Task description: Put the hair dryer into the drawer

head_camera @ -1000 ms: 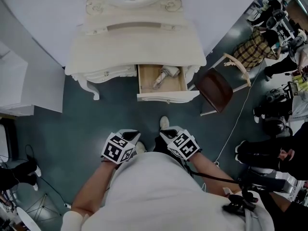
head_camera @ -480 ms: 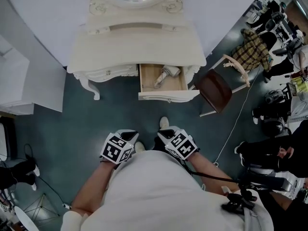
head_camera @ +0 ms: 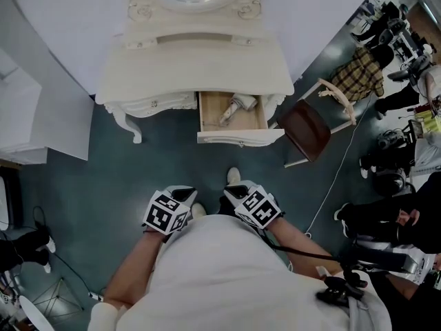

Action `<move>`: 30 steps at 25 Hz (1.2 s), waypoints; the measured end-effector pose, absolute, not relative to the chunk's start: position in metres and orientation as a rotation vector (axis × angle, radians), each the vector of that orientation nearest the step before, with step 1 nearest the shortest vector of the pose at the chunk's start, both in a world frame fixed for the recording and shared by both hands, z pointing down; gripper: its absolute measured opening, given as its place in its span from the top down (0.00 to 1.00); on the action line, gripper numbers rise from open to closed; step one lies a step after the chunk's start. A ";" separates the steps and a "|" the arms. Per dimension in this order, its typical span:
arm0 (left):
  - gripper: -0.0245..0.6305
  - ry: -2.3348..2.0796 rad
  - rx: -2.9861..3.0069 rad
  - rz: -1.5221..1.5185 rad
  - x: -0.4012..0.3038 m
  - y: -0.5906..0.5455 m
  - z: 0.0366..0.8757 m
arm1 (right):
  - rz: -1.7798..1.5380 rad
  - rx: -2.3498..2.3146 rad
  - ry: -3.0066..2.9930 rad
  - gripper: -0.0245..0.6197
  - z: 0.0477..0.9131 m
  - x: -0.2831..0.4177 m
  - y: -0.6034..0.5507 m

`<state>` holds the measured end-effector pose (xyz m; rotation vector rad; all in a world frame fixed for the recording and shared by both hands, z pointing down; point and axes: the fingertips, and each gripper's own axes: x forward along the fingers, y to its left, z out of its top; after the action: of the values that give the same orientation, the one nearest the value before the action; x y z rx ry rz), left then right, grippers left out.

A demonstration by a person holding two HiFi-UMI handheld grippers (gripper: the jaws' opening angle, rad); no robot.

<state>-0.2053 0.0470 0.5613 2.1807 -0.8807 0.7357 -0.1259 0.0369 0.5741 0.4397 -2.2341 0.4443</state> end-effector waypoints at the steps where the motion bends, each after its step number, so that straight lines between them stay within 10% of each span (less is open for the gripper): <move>1: 0.96 -0.879 2.181 0.736 -0.205 0.047 0.562 | 0.444 0.439 -2.232 0.96 0.574 -0.125 0.037; 30: 0.96 -0.848 2.162 0.763 -0.204 0.049 0.577 | 0.405 0.434 -2.228 0.96 0.580 -0.125 0.035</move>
<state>-0.2039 0.0494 0.5765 2.1619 -0.8481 0.7632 -0.1255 0.0351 0.5802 0.4341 -2.2284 0.4054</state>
